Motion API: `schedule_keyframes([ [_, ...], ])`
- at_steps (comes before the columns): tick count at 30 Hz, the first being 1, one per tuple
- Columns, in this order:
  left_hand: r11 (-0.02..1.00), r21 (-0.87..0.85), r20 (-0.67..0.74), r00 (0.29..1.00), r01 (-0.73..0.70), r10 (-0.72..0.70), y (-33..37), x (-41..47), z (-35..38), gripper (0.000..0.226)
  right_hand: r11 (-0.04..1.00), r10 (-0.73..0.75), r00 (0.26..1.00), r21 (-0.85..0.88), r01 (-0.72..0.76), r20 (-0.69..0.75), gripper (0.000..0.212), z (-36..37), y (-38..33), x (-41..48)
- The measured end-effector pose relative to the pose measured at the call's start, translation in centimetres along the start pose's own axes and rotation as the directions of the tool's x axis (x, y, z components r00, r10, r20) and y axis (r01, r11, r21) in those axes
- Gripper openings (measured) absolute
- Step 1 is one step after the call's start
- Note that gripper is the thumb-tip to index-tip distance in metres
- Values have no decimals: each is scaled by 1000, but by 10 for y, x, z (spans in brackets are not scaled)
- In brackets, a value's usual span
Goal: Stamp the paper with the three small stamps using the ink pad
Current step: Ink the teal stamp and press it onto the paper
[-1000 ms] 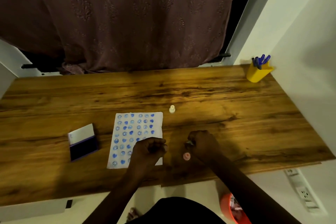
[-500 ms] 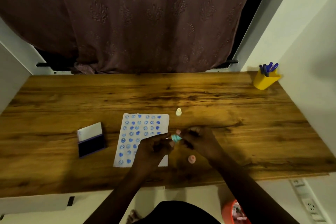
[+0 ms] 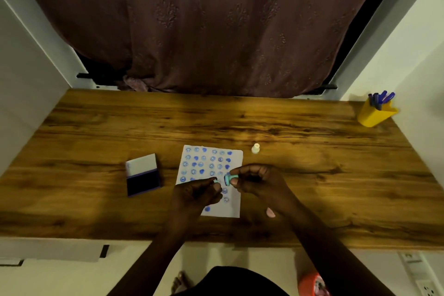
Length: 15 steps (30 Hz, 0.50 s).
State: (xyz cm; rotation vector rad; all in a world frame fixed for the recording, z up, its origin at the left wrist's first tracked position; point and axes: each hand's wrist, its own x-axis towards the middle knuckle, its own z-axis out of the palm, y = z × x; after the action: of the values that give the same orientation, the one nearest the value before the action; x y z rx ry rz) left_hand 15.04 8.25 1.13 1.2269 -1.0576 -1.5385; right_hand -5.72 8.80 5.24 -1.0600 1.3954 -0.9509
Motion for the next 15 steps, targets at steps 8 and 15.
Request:
schedule_keyframes([
  [8,998,-24,-156,986,52,-55,-1,-8,-67,37,973,-120,991,-192,129,61,21,57,-7,34],
  [15,1000,-27,-280,960,3,-10,-2,-22,-130,18,878,-188,972,-419,232,143,23,142,-15,77],
])
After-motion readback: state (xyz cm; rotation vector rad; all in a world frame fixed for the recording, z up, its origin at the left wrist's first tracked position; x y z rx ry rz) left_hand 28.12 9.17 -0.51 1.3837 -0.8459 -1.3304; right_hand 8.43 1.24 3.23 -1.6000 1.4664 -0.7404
